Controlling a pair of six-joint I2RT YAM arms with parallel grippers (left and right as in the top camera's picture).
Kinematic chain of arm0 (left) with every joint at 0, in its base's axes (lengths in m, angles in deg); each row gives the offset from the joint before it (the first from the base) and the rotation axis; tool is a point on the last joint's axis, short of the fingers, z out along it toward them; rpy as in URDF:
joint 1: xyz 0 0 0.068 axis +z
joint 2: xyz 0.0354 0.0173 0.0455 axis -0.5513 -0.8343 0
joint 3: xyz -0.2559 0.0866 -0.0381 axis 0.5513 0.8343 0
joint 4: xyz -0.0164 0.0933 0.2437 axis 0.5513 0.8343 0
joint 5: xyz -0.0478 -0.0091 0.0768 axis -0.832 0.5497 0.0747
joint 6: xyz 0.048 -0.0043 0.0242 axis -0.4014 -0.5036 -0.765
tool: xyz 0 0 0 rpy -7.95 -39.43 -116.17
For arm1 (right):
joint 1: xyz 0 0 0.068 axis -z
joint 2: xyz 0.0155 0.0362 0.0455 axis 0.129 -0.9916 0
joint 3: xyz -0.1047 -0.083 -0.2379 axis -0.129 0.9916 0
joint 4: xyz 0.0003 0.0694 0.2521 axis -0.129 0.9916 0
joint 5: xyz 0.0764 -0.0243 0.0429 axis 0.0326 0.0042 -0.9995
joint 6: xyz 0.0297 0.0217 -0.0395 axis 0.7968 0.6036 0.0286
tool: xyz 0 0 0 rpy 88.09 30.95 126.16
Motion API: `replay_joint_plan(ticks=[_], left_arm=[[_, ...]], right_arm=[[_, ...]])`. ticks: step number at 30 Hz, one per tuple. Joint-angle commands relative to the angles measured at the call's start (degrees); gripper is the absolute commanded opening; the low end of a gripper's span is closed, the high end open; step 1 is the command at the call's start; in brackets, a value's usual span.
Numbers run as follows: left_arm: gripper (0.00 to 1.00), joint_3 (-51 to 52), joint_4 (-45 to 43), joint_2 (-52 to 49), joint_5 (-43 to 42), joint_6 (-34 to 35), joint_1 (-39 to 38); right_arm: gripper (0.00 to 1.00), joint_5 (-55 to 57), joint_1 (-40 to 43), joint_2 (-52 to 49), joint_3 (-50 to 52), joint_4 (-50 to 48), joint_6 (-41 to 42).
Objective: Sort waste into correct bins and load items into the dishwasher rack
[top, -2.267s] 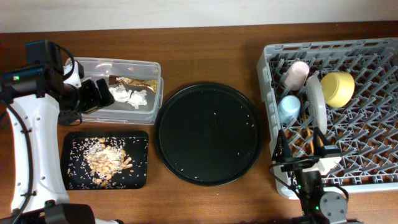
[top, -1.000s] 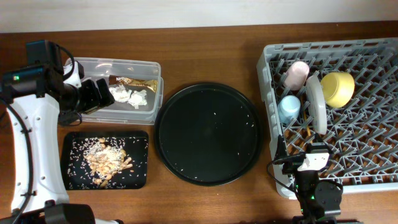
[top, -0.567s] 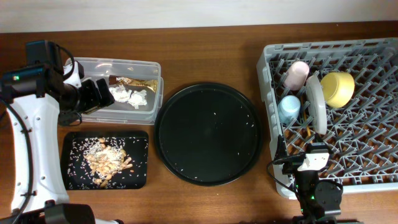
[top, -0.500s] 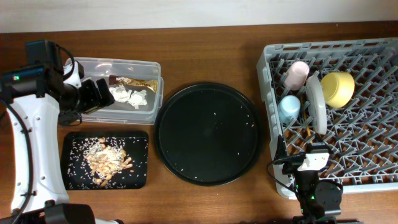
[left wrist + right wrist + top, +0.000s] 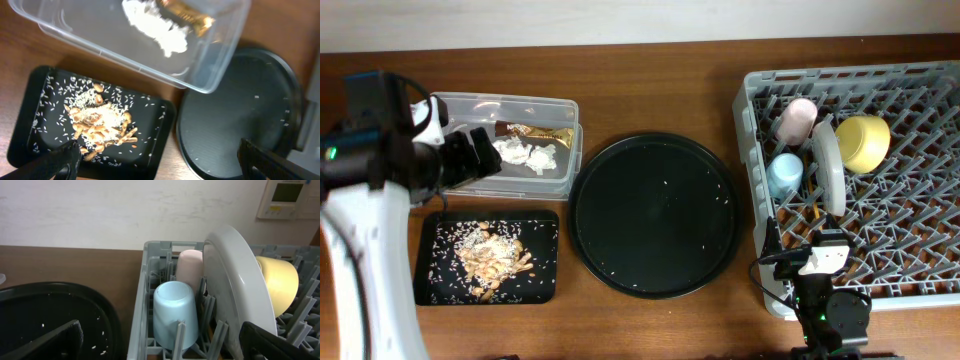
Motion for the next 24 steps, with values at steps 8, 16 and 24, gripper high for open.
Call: replay_joint_plan(ticks=[8, 16, 24], left_arm=[[0.99, 13.2, -2.0, 27.0, 4.4, 0.5, -11.7], [0.99, 46.8, -22.7, 54.1, 2.8, 0.5, -12.5], [0.99, 74.1, -58.7, 72.3, 2.8, 0.5, -12.5]], right_arm=[[0.98, -0.1, 0.6, 0.6, 0.3, 0.5, 0.5], [0.98, -0.1, 0.6, 0.6, 0.3, 0.5, 0.5], [0.98, -0.1, 0.6, 0.6, 0.3, 0.5, 0.5]])
